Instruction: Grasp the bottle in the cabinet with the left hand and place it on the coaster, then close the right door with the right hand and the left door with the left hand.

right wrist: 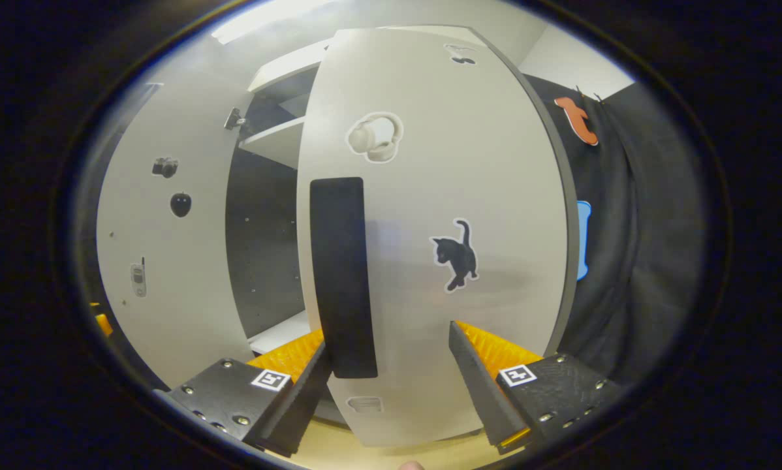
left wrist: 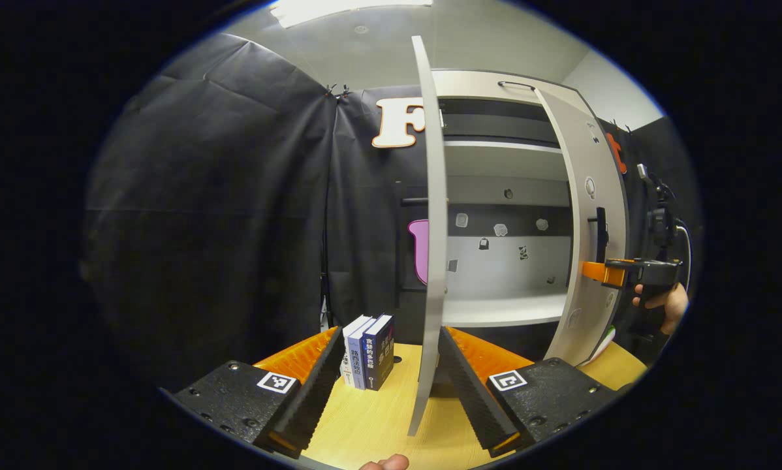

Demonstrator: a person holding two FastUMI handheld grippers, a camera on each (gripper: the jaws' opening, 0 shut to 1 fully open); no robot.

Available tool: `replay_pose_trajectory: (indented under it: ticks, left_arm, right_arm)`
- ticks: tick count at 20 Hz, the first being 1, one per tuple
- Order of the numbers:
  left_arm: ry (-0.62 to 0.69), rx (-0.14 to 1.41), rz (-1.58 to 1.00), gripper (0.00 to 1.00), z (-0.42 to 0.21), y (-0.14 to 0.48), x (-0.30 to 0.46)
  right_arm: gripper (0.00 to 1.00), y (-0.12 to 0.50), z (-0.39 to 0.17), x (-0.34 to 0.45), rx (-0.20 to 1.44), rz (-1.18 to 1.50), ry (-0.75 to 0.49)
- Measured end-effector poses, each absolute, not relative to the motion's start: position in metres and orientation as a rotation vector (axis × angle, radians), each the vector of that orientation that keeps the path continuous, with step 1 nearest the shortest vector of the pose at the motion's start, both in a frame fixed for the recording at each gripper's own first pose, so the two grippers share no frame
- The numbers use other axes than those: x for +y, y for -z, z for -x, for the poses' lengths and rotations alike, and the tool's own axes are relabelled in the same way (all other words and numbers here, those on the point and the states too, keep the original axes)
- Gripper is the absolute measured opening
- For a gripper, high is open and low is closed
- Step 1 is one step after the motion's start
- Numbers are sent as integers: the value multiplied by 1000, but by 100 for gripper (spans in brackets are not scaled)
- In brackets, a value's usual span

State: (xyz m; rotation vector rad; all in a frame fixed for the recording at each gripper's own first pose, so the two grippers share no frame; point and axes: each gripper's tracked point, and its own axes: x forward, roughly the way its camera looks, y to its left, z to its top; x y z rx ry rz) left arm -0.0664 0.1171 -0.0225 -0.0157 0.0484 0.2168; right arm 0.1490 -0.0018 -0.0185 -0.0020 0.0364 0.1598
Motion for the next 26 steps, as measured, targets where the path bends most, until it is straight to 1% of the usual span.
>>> replay_pose_trajectory:
  ticks: [5, 6, 9, 12, 14, 19, 26]
  left_arm:
    - [-169, 49, 36, 90, 53, 18, 136]
    - [-151, 53, 36, 89, 50, 19, 137]
    - [-104, 52, 39, 90, 44, 14, 138]
    - [-70, 45, 40, 89, 34, 7, 140]
    - [-55, 36, 45, 90, 29, 2, 142]
    - [-16, 36, 67, 90, 18, 0, 143]
    - [23, 33, 60, 89, 7, -3, 141]
  right_arm:
    - [100, 18, -164, 4, 30, -12, -112]
    - [100, 19, -168, 5, 27, -13, -104]
    - [100, 18, -182, 10, 23, -5, -71]
    - [100, 17, -188, 12, 10, -4, -35]
    - [100, 18, -193, 11, -1, -5, -13]
    - [100, 19, -198, 12, -8, -4, 32]
    - [100, 20, -199, 12, -7, -4, 37]
